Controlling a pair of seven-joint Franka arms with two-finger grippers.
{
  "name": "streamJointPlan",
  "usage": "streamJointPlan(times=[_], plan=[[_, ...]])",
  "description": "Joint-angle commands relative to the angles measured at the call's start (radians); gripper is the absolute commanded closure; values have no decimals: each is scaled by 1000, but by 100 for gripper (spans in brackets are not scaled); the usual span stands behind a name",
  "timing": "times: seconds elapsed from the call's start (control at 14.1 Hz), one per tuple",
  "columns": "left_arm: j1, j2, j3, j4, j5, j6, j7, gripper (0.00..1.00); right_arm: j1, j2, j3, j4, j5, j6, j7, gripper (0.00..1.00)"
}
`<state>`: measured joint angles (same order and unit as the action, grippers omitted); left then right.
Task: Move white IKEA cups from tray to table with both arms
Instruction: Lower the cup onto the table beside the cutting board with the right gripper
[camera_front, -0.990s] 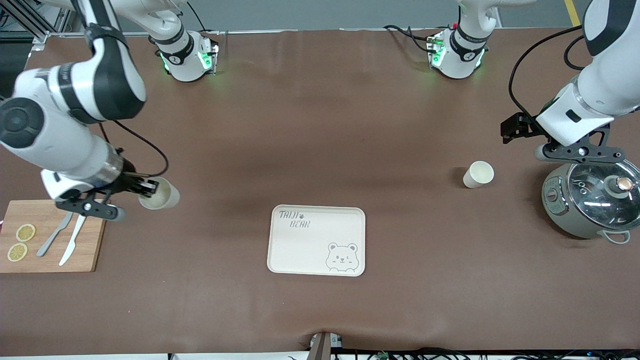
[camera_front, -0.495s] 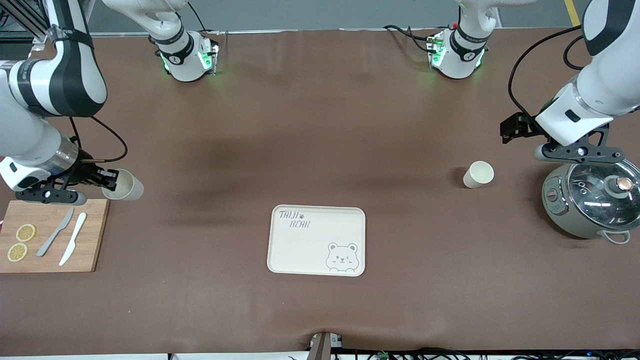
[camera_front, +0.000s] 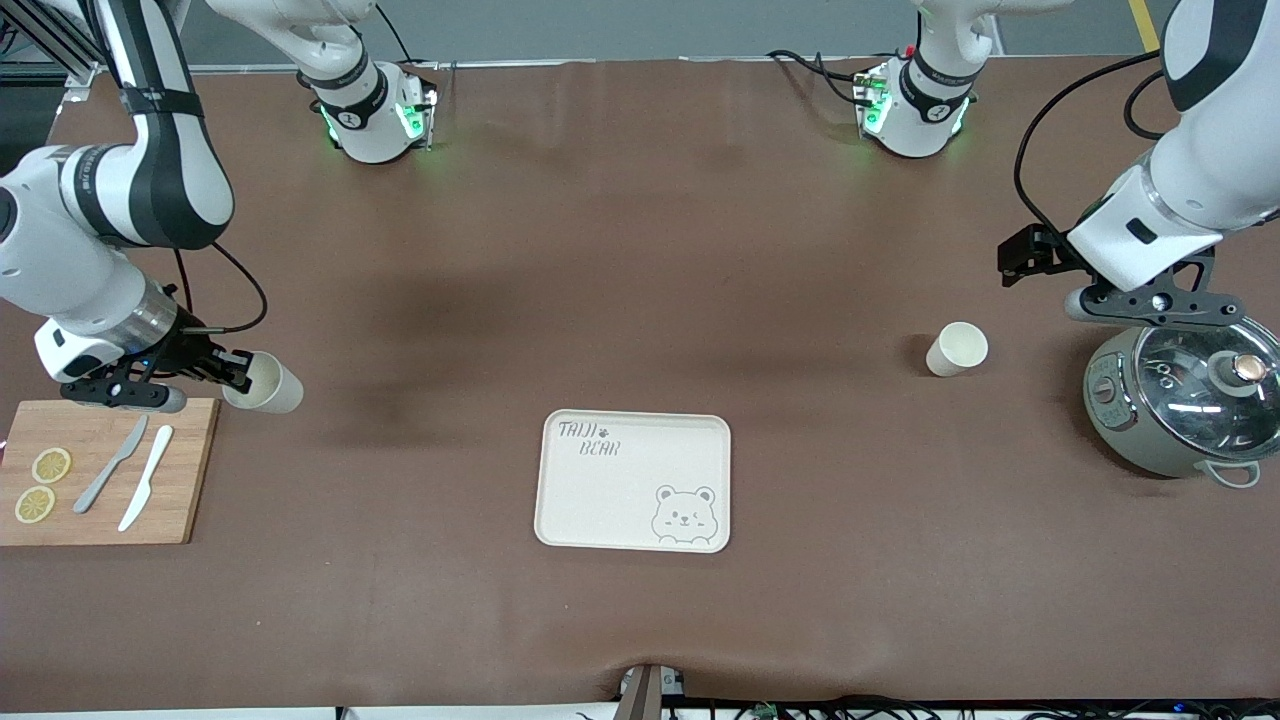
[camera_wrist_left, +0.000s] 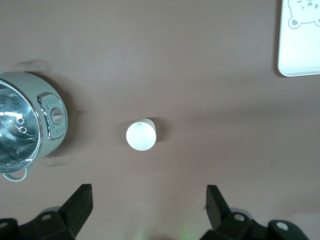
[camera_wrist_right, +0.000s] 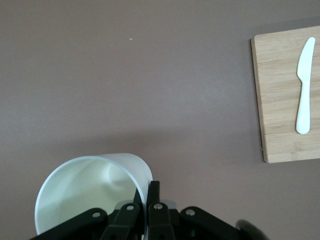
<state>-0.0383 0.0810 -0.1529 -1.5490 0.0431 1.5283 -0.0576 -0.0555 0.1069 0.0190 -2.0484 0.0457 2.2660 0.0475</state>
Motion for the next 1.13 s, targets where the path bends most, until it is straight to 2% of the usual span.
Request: streamJointPlan(times=[0.0, 0.42, 1.06], plan=[[12, -4, -5, 6, -29, -5, 7, 0, -17, 17, 15, -58, 26, 113, -21, 100], [15, -3, -4, 9, -31, -4, 16, 0, 0, 157, 15, -62, 26, 300, -21, 100], [6, 3, -4, 6, -31, 6, 15, 0, 8, 295, 15, -76, 25, 515, -21, 100]])
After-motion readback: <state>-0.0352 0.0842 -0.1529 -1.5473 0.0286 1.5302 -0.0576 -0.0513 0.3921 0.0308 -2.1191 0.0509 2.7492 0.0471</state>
